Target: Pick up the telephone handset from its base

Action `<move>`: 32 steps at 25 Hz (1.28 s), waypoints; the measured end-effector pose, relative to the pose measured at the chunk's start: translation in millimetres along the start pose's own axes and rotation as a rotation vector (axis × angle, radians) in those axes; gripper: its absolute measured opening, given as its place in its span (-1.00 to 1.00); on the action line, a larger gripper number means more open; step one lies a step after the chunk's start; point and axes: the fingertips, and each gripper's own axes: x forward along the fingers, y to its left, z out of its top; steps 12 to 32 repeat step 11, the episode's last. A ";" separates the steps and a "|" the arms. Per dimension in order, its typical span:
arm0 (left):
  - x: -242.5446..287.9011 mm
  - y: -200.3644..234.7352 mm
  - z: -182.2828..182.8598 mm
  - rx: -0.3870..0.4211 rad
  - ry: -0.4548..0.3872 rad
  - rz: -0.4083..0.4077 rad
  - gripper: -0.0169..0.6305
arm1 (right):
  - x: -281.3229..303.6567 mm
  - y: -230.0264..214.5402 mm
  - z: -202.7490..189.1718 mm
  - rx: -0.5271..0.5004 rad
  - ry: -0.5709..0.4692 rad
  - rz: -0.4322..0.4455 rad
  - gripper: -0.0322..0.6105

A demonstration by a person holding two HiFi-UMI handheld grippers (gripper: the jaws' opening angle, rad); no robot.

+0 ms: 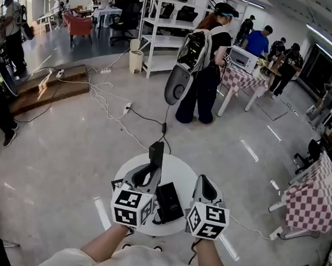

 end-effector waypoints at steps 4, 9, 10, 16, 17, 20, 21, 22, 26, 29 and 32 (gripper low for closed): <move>-0.7 4.0 -2.6 -0.011 0.008 0.005 -0.69 | 2.7 2.7 0.3 -0.009 0.005 0.005 -0.82; -5.6 -0.6 -6.7 -0.010 0.009 0.005 -0.69 | -1.9 3.4 -1.2 -0.017 0.004 0.011 -0.82; -6.6 -0.8 -7.3 -0.009 0.008 0.004 -0.69 | -2.4 4.3 -1.9 -0.018 0.004 0.012 -0.82; -7.6 -1.0 -7.8 -0.008 0.007 0.003 -0.69 | -2.8 5.2 -2.7 -0.019 0.004 0.013 -0.82; -7.6 -1.0 -7.8 -0.008 0.007 0.003 -0.69 | -2.8 5.2 -2.7 -0.019 0.004 0.013 -0.82; -7.6 -1.0 -7.8 -0.008 0.007 0.003 -0.69 | -2.8 5.2 -2.7 -0.019 0.004 0.013 -0.82; -7.6 -1.0 -7.8 -0.008 0.007 0.003 -0.69 | -2.8 5.2 -2.7 -0.019 0.004 0.013 -0.82; -7.6 -1.0 -7.8 -0.008 0.007 0.003 -0.69 | -2.8 5.2 -2.7 -0.019 0.004 0.013 -0.82; -7.6 -1.0 -7.8 -0.008 0.007 0.003 -0.69 | -2.8 5.2 -2.7 -0.019 0.004 0.013 -0.82; -7.6 -1.0 -7.8 -0.008 0.007 0.003 -0.69 | -2.8 5.2 -2.7 -0.019 0.004 0.013 -0.82; -7.6 -1.0 -7.8 -0.008 0.007 0.003 -0.69 | -2.8 5.2 -2.7 -0.019 0.004 0.013 -0.82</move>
